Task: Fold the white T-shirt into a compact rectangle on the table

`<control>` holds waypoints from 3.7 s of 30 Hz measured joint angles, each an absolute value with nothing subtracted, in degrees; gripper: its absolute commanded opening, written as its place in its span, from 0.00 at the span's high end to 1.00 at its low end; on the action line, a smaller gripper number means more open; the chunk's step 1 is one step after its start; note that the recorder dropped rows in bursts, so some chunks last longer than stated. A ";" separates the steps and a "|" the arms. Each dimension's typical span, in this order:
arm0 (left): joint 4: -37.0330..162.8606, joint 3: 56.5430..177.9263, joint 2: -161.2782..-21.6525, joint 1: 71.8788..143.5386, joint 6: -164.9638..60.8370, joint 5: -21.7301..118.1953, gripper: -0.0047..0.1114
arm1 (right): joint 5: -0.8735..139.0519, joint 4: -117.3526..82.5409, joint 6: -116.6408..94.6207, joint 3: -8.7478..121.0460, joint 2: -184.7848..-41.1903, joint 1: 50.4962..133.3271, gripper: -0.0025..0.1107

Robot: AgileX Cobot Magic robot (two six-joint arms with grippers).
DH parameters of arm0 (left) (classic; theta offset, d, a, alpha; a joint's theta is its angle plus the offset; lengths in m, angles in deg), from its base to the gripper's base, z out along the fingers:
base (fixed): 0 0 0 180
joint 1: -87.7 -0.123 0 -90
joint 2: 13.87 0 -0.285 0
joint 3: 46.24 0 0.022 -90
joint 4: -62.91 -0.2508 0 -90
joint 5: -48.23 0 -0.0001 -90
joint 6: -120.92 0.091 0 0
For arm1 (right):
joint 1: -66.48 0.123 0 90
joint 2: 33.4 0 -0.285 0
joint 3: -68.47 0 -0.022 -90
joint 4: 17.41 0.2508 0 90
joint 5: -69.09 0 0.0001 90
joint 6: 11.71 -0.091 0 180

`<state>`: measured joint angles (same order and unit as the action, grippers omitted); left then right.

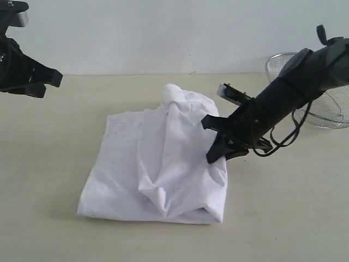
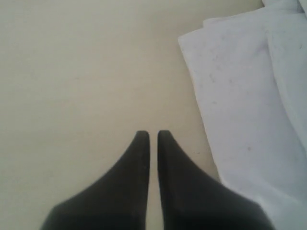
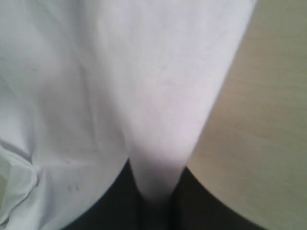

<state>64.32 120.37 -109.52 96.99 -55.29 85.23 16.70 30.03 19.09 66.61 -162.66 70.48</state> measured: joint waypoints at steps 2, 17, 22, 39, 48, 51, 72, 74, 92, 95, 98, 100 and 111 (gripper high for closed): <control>67.40 120.37 -109.52 96.99 -53.39 85.23 0.92 | 15.84 28.27 19.29 66.61 -162.53 68.84 0.98; 81.85 120.37 -109.52 96.99 -43.71 84.24 0.92 | 15.58 25.56 22.81 66.61 -156.89 65.98 0.51; 85.27 120.37 -109.52 96.99 -41.19 84.24 0.92 | 16.87 23.06 20.36 66.61 -156.28 65.98 0.43; 87.19 120.37 -110.45 96.99 -40.37 84.24 0.92 | 28.64 17.28 13.18 66.61 -150.32 75.53 0.51; 88.57 120.37 -112.95 96.99 -40.37 84.83 0.92 | 44.45 16.42 8.44 66.61 -155.25 84.16 0.51; 88.57 120.37 -112.95 96.99 -40.37 84.83 0.92 | 45.61 15.20 7.02 66.61 -157.25 84.16 0.51; 88.57 120.37 -113.04 96.99 -40.37 85.28 0.92 | 48.64 12.64 6.23 66.85 -162.62 84.16 0.59; 88.57 120.37 -113.04 96.99 -40.37 85.28 0.92 | 48.64 12.28 6.23 66.95 -162.76 84.16 0.72; 88.57 120.37 -113.04 96.99 -40.37 85.28 0.92 | 46.09 12.25 6.34 66.95 -158.32 84.16 0.98; 88.57 120.37 -113.04 96.99 -40.37 85.28 0.92 | 45.36 13.10 7.40 66.95 -158.10 84.61 0.98; 88.57 120.37 -113.04 96.99 -40.37 85.28 0.92 | 45.13 13.22 7.93 66.95 -158.10 86.32 0.98; 88.57 120.37 -113.04 96.99 -40.37 85.28 0.92 | 45.58 14.00 8.17 66.95 -158.07 87.81 0.98; 89.21 120.37 -113.04 96.99 -40.37 85.28 0.92 | 47.91 17.13 8.62 66.95 -158.07 92.28 0.97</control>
<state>89.21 120.37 -113.04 96.99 -40.37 85.28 47.91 17.13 8.62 66.95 -158.07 92.28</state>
